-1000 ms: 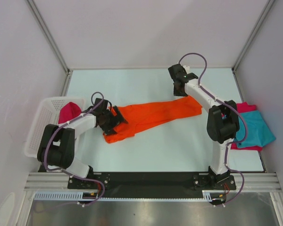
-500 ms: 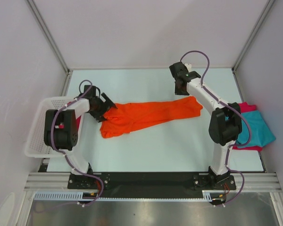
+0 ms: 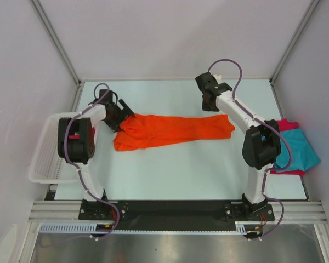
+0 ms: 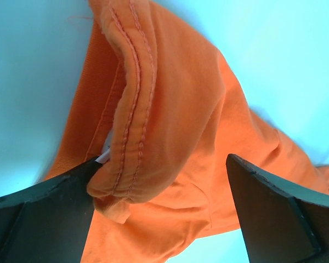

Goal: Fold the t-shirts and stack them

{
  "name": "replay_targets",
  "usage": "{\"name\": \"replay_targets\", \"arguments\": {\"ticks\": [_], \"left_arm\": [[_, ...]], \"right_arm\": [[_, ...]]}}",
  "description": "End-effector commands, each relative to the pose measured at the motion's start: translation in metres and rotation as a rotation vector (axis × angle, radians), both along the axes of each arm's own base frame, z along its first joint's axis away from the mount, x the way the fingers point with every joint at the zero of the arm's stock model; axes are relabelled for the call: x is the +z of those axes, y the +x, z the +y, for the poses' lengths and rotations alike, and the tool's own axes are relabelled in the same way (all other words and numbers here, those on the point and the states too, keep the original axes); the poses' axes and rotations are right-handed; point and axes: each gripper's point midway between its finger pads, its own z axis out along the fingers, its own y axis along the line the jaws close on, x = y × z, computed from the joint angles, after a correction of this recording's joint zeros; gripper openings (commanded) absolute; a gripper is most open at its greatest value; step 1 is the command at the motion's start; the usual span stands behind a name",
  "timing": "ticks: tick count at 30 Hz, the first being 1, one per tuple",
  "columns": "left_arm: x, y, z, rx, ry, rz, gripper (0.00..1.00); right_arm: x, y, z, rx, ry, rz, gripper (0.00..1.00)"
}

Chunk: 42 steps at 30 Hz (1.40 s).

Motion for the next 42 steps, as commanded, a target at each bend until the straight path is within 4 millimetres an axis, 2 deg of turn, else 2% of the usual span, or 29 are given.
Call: {"name": "replay_targets", "arguments": {"ticks": [1,2,3,5,6,8,9,15,17,18,19,20,21,24,25,27,28,29,31,32,34,35,37,38,39,40,41,42], "left_arm": [[0.003,0.025,0.006,-0.019,0.016,-0.045,1.0],[-0.002,0.027,0.006,-0.019,0.013,-0.038,1.0],[0.005,0.036,0.004,-0.017,0.001,-0.057,0.99],[0.003,0.045,0.002,-0.015,-0.008,-0.06,1.0],[0.012,0.055,0.001,-0.015,-0.01,-0.088,1.0],[0.01,0.063,0.0,-0.015,-0.01,-0.081,1.0],[0.021,0.075,0.0,-0.015,-0.007,-0.111,1.0],[0.032,0.108,-0.005,-0.005,-0.024,-0.173,1.0],[0.043,0.123,-0.01,-0.012,-0.02,-0.227,1.0],[0.037,0.127,-0.013,-0.016,-0.017,-0.221,1.0],[0.039,0.132,-0.017,-0.027,-0.022,-0.234,1.0],[0.049,0.142,-0.02,-0.034,-0.022,-0.269,1.0],[0.039,0.146,-0.022,-0.038,-0.026,-0.257,1.0],[0.051,0.162,-0.03,-0.068,-0.056,-0.302,1.0],[0.048,0.162,-0.03,-0.07,-0.057,-0.293,0.99],[0.057,0.164,-0.029,-0.077,-0.042,-0.314,1.0],[0.073,0.163,-0.027,-0.072,-0.018,-0.342,1.0],[0.075,0.159,-0.024,-0.081,0.007,-0.348,1.0],[0.093,0.156,-0.021,-0.084,0.047,-0.382,1.0],[0.113,0.151,-0.018,-0.085,0.073,-0.418,0.99],[0.132,0.145,-0.014,-0.085,0.091,-0.445,1.0],[0.156,0.136,-0.013,-0.09,0.099,-0.484,1.0],[0.173,0.124,-0.013,-0.093,0.103,-0.507,1.0],[0.171,0.114,-0.015,-0.103,0.106,-0.495,1.0],[0.194,0.103,-0.015,-0.102,0.108,-0.533,1.0],[0.197,0.095,-0.016,-0.108,0.106,-0.536,1.0],[0.188,0.084,-0.018,-0.116,0.102,-0.51,0.99],[0.204,0.071,-0.019,-0.118,0.095,-0.537,0.99]], "right_arm": [[0.028,-0.002,-0.003,0.002,0.0,-0.061,0.33],[0.028,-0.003,-0.003,0.003,0.001,-0.059,0.33],[0.027,-0.004,-0.003,0.006,0.0,-0.057,0.33],[0.028,-0.004,-0.004,0.006,-0.004,-0.056,0.33],[0.028,-0.004,-0.004,0.007,-0.007,-0.054,0.33],[0.028,-0.005,-0.005,0.006,-0.015,-0.054,0.33],[0.027,-0.005,-0.006,0.006,-0.02,-0.051,0.33],[0.025,-0.005,-0.008,0.002,-0.028,-0.05,0.33],[0.021,-0.005,-0.007,0.004,-0.029,-0.04,0.32],[0.021,-0.006,-0.007,0.005,-0.03,-0.037,0.32],[0.02,-0.006,-0.007,0.004,-0.031,-0.035,0.33],[0.019,-0.006,-0.007,0.007,-0.036,-0.032,0.32],[0.018,-0.007,-0.008,0.006,-0.039,-0.028,0.33],[0.015,-0.009,-0.01,0.0,-0.047,-0.022,0.33],[0.015,-0.009,-0.011,-0.001,-0.041,-0.02,0.33],[0.01,-0.01,-0.011,-0.003,-0.038,-0.013,0.33],[0.007,-0.011,-0.011,-0.003,-0.033,-0.005,0.33],[0.002,-0.012,-0.012,-0.004,-0.031,0.005,0.33],[-0.005,-0.013,-0.009,-0.004,-0.012,0.02,0.33],[-0.007,-0.013,-0.008,-0.003,-0.009,0.023,0.32],[-0.018,-0.016,-0.008,-0.008,-0.006,0.042,0.33],[-0.021,-0.017,-0.009,-0.012,-0.003,0.048,0.33],[-0.037,-0.021,-0.012,-0.02,-0.011,0.078,0.33],[-0.044,-0.023,-0.014,-0.031,-0.008,0.093,0.32],[-0.05,-0.024,-0.015,-0.038,-0.005,0.101,0.32],[-0.062,-0.031,-0.017,-0.042,-0.007,0.133,0.32],[-0.069,-0.033,-0.017,-0.053,0.001,0.146,0.32],[-0.075,-0.034,-0.018,-0.063,0.018,0.154,0.32]]}}
